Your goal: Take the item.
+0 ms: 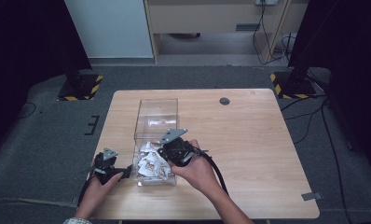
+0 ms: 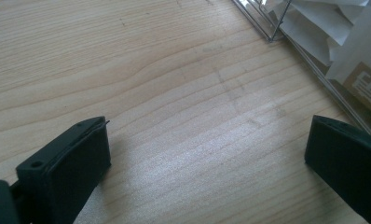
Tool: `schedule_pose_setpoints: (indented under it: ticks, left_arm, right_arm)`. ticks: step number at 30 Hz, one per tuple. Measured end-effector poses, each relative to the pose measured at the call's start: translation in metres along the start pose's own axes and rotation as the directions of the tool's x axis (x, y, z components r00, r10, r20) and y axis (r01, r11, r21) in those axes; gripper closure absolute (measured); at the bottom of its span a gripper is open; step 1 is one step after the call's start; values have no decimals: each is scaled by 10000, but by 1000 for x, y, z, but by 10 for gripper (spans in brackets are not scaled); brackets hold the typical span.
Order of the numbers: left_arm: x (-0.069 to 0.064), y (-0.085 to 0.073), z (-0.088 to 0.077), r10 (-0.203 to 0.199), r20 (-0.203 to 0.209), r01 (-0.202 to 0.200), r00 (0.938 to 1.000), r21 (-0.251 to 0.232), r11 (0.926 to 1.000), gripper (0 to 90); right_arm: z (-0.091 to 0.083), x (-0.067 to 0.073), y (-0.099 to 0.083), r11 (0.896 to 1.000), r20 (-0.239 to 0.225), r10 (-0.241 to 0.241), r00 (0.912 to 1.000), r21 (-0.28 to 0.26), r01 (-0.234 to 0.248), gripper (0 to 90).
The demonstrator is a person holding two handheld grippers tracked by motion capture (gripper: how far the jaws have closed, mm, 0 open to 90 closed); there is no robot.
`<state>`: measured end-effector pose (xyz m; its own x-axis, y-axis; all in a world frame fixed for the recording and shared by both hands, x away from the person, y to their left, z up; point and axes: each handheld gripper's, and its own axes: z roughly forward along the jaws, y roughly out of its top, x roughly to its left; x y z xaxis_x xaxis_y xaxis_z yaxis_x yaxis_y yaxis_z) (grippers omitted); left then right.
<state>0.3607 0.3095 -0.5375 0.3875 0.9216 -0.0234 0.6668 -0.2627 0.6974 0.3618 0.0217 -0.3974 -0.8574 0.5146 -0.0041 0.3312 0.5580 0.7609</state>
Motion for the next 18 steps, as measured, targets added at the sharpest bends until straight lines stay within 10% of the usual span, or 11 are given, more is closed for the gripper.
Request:
schedule_pose_setpoints:
  ticks: [18]
  left_arm:
    - [1, 0, -1, 72, -138, -72, 9999, 17, 10000, 0]
  right_arm:
    - [-22, -17, 9, 9989, 224, 185, 9996, -425, -175, 899]
